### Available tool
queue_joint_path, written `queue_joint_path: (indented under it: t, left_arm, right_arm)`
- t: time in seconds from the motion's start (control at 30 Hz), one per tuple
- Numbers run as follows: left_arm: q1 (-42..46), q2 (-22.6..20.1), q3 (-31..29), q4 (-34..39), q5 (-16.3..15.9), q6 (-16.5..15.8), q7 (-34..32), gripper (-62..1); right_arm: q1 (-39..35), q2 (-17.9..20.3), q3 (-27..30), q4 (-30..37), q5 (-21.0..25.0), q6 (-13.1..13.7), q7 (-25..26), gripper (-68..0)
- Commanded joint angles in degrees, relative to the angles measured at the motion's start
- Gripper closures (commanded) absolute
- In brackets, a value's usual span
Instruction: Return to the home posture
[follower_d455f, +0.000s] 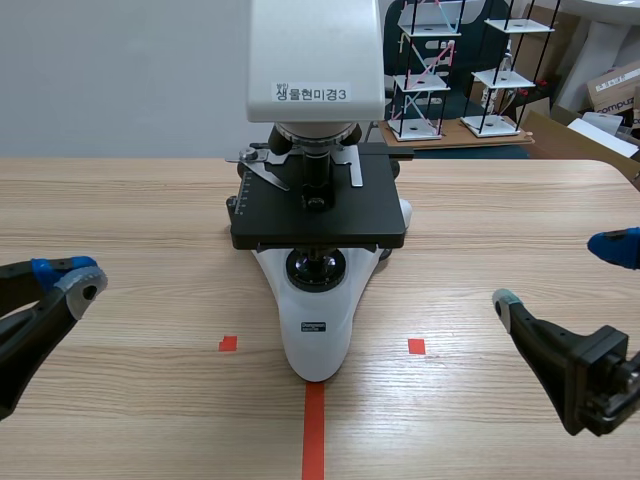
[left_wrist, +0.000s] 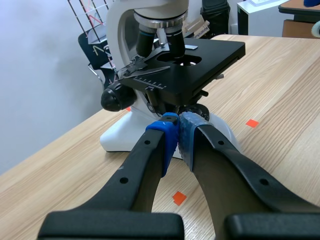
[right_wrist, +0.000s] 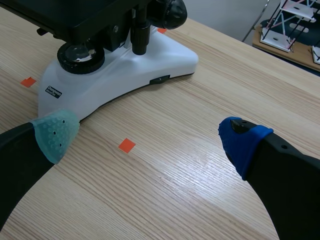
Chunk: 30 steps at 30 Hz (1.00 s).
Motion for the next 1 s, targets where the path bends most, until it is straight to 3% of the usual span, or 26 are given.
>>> queue_joint_path:
  t: [0.0, 0.1, 0.23, 0.3, 0.97]
  left_arm:
    - [1.1, 0.3, -0.6, 0.5, 0.5, 0.1, -0.5, -4.2]
    - [3.1, 0.3, -1.9, 2.5, 2.3, 0.2, -0.5, -18.2]
    - [4.0, 0.3, -2.6, 3.3, 1.7, 0.4, -0.5, -51.5]
    - [4.0, 0.3, -2.6, 3.3, 1.1, 0.4, 0.2, -58.0]
    - [3.9, 0.3, -2.6, 3.3, 1.1, 0.3, 0.2, -58.3]
  right_arm:
    - [0.3, 0.2, -0.3, 1.2, 0.5, 0.0, 0.6, -61.7]
    - [0.3, 0.2, -0.3, 1.2, 0.5, 0.0, 0.6, -61.7]
    - [0.3, 0.2, -0.3, 1.2, 0.5, 0.0, 0.6, -61.7]
    - [0.3, 0.2, -0.3, 1.2, 0.5, 0.0, 0.6, -61.7]
    - [0.3, 0.2, -0.3, 1.2, 0.5, 0.0, 0.6, -61.7]
